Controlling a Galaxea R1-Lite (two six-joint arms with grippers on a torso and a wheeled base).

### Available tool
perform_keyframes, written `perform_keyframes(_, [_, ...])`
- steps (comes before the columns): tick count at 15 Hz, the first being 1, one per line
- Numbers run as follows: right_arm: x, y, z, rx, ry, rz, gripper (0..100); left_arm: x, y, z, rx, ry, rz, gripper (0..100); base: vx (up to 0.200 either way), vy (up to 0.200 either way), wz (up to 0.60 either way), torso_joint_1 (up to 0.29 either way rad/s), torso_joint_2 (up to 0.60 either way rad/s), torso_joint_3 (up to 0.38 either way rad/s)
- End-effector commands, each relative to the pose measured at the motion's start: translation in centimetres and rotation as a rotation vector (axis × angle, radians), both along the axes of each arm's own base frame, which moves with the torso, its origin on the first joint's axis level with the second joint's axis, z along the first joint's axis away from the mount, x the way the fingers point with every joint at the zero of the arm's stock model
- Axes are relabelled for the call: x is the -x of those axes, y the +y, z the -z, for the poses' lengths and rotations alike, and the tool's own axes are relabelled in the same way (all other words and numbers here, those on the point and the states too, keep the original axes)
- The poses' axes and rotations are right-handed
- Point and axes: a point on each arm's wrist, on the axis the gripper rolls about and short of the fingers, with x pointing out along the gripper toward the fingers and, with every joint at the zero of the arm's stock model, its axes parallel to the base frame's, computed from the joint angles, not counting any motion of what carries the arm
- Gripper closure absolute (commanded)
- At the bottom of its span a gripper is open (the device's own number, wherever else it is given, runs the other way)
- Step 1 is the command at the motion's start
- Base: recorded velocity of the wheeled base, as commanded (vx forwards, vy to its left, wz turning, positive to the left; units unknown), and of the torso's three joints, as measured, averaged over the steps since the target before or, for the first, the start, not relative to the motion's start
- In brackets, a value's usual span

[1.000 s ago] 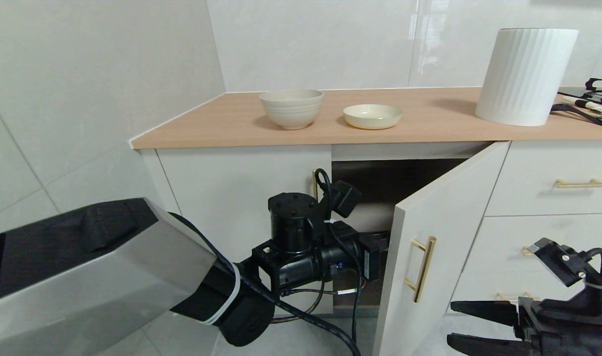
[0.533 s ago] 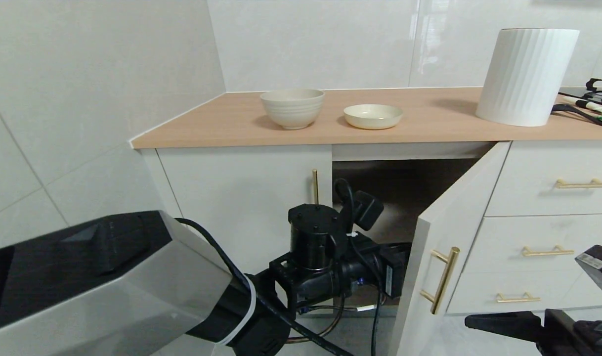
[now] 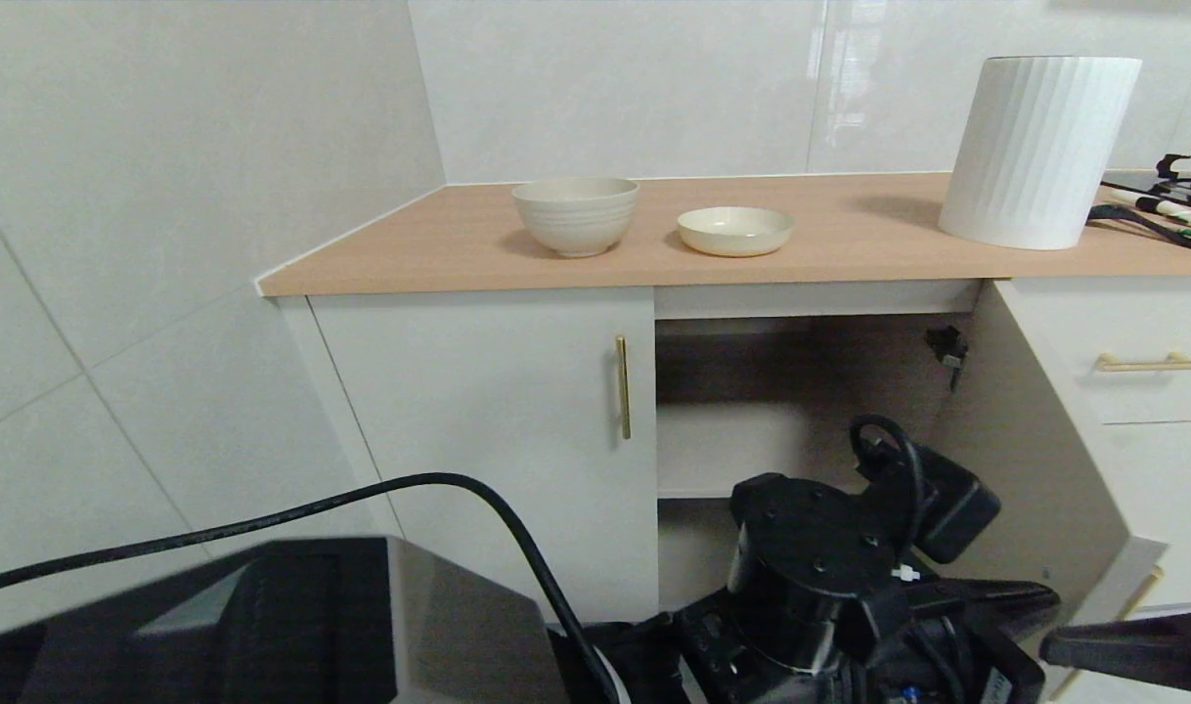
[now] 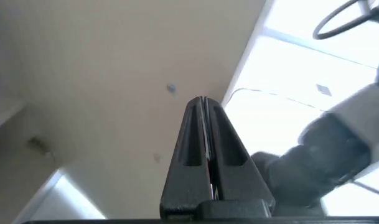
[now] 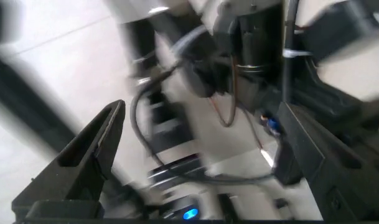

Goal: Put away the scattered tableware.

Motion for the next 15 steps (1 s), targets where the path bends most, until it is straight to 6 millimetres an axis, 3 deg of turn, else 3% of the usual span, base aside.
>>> perform_keyframes(1, [1.6,-0.7,-1.3,-0.035,-0.071,-0.051,0,0.6,-0.4,-0.7,0.022,-0.011,0.007,100,0.0,0.0,0.0,0.0,0.0,0.0])
perform_keyframes(3, [1.0,-0.5,-1.0,-0.018,-0.037,-0.051,0,-0.3,0.9,-1.8,0.037,-0.017,-0.08,100,0.0,0.0,0.0,0.0,0.0,0.0])
perform_keyframes(5, [0.4,-0.1,-0.8,-0.004,-0.008,-0.041,0,-3.3,3.7,-1.7,0.033,-0.019,-0.236,100,0.0,0.0,0.0,0.0,0.0,0.0])
perform_keyframes(7, [-1.5,0.7,-0.3,0.029,0.062,0.045,0,-6.7,8.1,-1.5,0.029,-0.026,-0.368,100,0.0,0.0,0.0,0.0,0.0,0.0])
perform_keyframes(9, [-6.0,2.7,-0.4,0.081,0.129,0.22,0,-8.8,15.0,-2.8,0.001,-0.039,-0.535,100,0.0,0.0,0.0,0.0,0.0,0.0])
perform_keyframes(10, [-6.0,2.7,-0.4,0.081,0.129,0.22,0,-8.8,15.0,-2.8,0.001,-0.039,-0.535,100,0.0,0.0,0.0,0.0,0.0,0.0])
perform_keyframes(11, [-9.9,4.2,-0.5,0.161,0.028,0.258,0,-8.7,21.2,-2.9,-0.151,-0.112,-0.661,100,0.0,0.0,0.0,0.0,0.0,0.0])
perform_keyframes(12, [-12.5,5.1,-0.4,0.204,-0.015,0.304,0,-7.8,24.3,-3.2,-0.241,-0.154,-0.717,100,0.0,0.0,0.0,0.0,0.0,0.0])
perform_keyframes(14, [-16.6,6.7,-0.8,0.268,0.027,0.438,0,-5.5,28.8,-5.0,-0.271,-0.167,-0.819,100,0.0,0.0,0.0,0.0,0.0,0.0])
perform_keyframes(15, [-17.7,7.2,-1.3,0.282,0.033,0.471,0,-4.8,29.8,-5.5,-0.275,-0.163,-0.845,100,0.0,0.0,0.0,0.0,0.0,0.0])
